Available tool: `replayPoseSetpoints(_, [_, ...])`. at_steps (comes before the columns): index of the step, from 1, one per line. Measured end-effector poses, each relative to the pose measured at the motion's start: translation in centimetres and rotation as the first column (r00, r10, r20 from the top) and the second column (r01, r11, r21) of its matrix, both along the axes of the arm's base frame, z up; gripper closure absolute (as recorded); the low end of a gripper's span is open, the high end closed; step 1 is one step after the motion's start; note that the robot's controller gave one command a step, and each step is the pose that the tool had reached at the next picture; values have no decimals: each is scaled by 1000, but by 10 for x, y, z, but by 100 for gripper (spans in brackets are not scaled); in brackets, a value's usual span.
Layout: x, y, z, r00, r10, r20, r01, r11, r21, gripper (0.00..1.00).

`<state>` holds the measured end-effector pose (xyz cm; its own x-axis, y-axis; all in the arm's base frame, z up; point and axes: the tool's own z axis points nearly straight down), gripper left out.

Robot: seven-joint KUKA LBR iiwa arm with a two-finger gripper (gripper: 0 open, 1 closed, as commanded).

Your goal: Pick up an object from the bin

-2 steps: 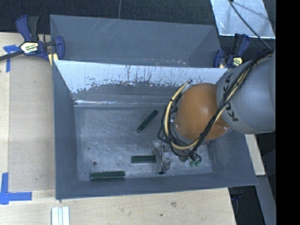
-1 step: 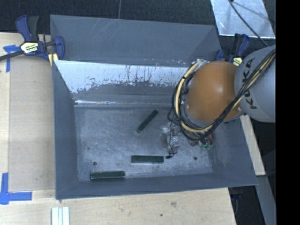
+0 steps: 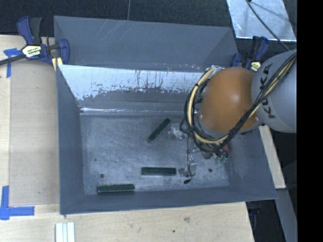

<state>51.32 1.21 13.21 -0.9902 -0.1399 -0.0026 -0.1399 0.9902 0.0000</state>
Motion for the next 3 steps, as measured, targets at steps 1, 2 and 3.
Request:
replayPoseSetpoints(1, [-19, 16, -62, 1000, -12, 0, 12, 1000, 1, 0])
replayPoseSetpoints(2, [-18, 16, -61, 1000, -13, 3, 13, 1000, 2, 100])
replayPoseSetpoints(3, [1, 58, 77, 994, 113, 0, -113, 994, 0, 100])
